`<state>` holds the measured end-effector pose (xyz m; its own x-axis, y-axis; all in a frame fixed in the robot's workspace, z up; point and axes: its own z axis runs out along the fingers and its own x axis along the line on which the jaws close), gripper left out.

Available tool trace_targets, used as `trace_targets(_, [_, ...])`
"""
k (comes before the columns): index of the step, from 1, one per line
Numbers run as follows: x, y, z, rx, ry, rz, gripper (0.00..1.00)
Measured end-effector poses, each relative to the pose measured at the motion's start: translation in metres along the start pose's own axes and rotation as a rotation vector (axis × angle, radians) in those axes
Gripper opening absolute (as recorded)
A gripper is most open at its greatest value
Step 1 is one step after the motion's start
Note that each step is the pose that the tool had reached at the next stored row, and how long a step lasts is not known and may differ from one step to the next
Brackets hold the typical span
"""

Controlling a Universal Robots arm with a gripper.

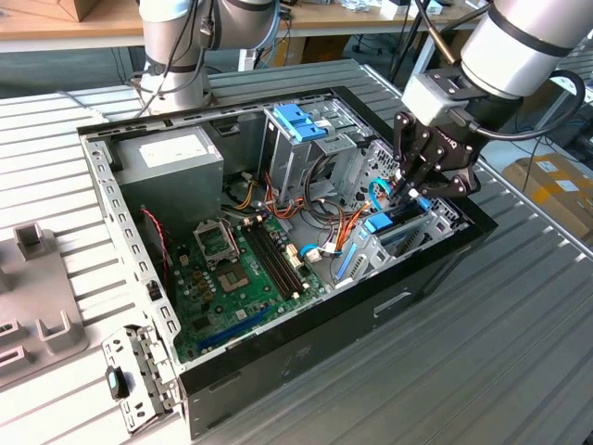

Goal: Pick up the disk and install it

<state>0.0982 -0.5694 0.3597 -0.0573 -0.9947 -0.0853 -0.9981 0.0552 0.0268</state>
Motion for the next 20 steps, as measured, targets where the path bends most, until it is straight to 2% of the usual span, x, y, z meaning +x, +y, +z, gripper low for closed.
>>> trace_targets(7, [0.0006,0.0089,0.0002,0.001,-0.0001,0.0,0.16])
trace_targets(11, [0.0005,0.0091,0.0002,0.001,-0.0001,0.0,0.16])
trace_targets(12, [0.0006,0.0093,0.0002,0.0042,-0.0001,0.0,0.16])
trace_targets(13, [0.0005,0.0093,0.0003,0.0109,-0.0006,-0.001,0.16])
trace_targets(16, [0.0006,0.0093,0.0008,0.0456,-0.0026,-0.004,0.16])
trace_targets(18, [0.0006,0.0093,0.0013,0.0846,-0.0047,-0.007,0.16])
trace_targets(19, [0.0007,0.0093,0.0015,0.0981,-0.0054,-0.009,0.16])
trace_targets(20, [0.0007,0.0093,0.0015,0.1027,-0.0056,-0.009,0.16])
